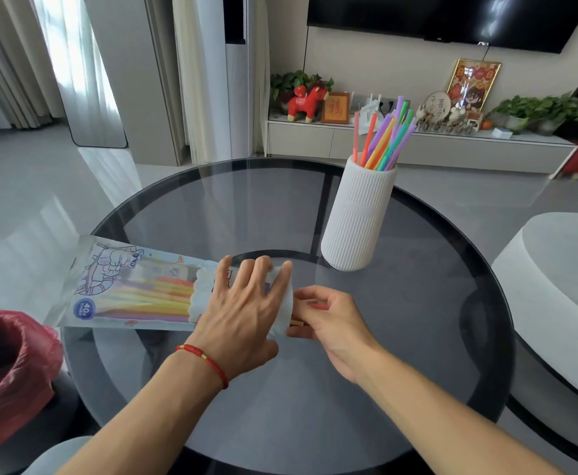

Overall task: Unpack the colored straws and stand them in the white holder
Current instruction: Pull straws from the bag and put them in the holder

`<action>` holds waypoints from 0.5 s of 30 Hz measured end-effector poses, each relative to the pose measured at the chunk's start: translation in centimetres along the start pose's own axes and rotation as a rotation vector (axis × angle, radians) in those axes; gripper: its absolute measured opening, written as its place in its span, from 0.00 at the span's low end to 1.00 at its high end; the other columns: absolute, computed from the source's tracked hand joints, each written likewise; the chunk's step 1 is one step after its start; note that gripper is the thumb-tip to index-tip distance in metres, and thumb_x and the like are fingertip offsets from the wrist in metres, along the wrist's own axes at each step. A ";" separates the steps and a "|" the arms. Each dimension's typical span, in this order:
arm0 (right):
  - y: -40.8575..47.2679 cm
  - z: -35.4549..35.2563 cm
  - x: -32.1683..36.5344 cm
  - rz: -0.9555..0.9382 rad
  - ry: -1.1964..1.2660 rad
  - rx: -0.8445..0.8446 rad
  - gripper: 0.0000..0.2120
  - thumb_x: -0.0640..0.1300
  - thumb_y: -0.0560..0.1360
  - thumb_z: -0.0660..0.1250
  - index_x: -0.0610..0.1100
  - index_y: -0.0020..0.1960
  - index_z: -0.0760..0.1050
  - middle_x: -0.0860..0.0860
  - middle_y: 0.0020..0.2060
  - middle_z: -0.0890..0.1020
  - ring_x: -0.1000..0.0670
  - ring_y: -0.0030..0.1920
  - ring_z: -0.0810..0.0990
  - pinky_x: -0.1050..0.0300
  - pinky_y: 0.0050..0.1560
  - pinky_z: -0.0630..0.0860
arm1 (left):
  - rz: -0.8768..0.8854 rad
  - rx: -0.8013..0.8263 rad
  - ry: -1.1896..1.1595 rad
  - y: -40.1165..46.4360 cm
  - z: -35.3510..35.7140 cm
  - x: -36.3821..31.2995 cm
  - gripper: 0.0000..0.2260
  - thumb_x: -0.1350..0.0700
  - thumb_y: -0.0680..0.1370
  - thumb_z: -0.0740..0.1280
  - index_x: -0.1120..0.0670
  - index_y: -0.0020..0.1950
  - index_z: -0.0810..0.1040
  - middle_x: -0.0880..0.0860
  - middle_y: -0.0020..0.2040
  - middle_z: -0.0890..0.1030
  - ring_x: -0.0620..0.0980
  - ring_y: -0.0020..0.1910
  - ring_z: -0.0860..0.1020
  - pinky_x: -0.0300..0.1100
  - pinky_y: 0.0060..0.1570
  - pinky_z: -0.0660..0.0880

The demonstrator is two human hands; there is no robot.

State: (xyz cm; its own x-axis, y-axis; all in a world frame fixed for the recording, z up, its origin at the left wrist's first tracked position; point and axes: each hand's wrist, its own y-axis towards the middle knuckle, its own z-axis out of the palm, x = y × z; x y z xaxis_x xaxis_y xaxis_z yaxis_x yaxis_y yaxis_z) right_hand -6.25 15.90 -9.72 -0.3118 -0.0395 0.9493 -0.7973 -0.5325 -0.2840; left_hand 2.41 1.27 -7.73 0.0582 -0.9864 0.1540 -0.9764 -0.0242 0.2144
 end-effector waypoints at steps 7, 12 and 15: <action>0.8 -2.5 2.0 -0.035 -0.021 -0.092 0.03 0.31 0.75 0.76 0.36 0.49 0.86 0.41 0.44 0.88 0.48 0.33 0.86 0.58 0.43 0.86 | -0.104 0.060 -0.041 -0.1 0.5 1.8 0.49 0.42 0.62 0.70 0.51 0.79 0.55 0.57 0.68 0.66 0.59 0.65 0.68 0.68 0.71 0.58; 0.4 -5.4 3.7 -0.039 -0.037 -0.096 0.06 0.31 0.75 0.77 0.34 0.51 0.86 0.40 0.47 0.87 0.48 0.35 0.86 0.60 0.42 0.85 | -0.089 0.108 -0.095 -0.4 0.8 2.3 0.50 0.38 0.62 0.68 0.41 0.79 0.45 0.57 0.73 0.60 0.59 0.71 0.63 0.73 0.71 0.51; 0.1 -6.2 4.2 -0.056 -0.088 -0.085 0.05 0.31 0.75 0.77 0.35 0.50 0.87 0.40 0.47 0.88 0.46 0.38 0.87 0.59 0.42 0.85 | -0.086 0.127 -0.177 -0.6 0.7 1.8 0.46 0.27 0.62 0.61 0.40 0.77 0.51 0.58 0.77 0.56 0.59 0.75 0.58 0.75 0.71 0.48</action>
State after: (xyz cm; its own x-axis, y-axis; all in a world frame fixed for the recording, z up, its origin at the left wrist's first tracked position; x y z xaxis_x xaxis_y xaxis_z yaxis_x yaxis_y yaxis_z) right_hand -10.89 20.92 -6.58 -0.2219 -0.0880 0.9711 -0.8543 -0.4625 -0.2372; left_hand 2.93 -0.57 -8.25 0.1157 -0.9927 -0.0332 -0.9885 -0.1184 0.0944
